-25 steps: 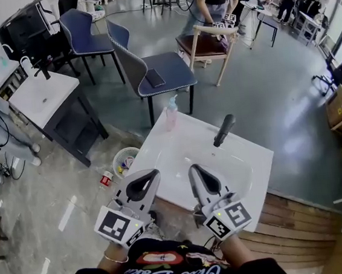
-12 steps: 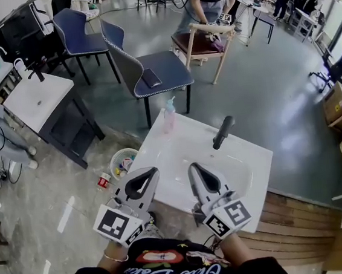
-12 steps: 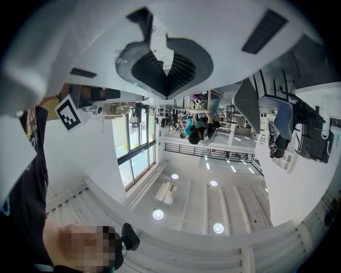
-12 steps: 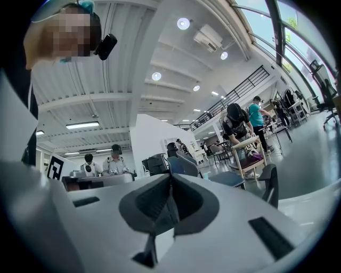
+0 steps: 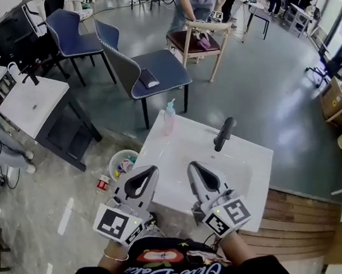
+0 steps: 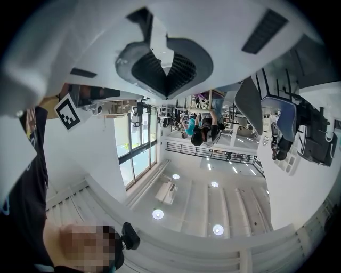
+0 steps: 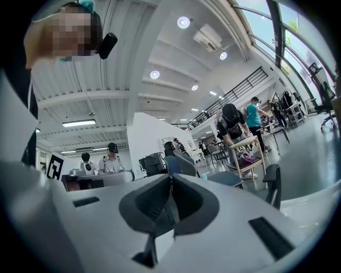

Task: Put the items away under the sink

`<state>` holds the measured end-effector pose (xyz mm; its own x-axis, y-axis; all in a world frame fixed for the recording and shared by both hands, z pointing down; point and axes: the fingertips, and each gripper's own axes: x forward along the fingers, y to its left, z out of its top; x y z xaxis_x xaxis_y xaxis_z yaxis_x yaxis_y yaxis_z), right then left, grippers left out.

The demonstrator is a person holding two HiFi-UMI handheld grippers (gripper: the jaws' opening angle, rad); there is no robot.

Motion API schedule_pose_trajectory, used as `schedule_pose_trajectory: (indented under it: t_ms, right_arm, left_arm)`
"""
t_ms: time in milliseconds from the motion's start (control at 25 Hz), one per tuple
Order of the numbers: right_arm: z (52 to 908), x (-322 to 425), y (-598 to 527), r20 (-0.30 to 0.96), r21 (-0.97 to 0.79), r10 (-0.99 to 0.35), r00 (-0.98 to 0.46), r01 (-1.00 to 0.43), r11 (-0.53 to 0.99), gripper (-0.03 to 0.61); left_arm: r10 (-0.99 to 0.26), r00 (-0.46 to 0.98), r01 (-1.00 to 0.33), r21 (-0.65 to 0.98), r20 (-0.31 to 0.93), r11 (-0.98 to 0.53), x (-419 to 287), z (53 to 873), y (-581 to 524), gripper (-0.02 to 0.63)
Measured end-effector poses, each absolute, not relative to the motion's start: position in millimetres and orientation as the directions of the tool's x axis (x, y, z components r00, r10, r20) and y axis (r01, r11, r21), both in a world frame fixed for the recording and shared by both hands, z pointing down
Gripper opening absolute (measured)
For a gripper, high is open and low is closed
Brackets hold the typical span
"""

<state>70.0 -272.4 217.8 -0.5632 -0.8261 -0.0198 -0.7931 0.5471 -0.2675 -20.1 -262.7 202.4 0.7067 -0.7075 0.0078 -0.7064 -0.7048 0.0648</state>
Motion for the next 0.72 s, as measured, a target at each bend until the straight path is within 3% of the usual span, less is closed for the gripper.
schedule_pose_trajectory:
  t_ms: [720]
  right_arm:
    - [218,41,-296,0.016,-0.25,-0.868,-0.496,-0.843,0.477,0.009]
  left_arm:
    - [-0.66,0.751,-0.657,0.1,0.001,-0.748,-51,204,-293,0.008]
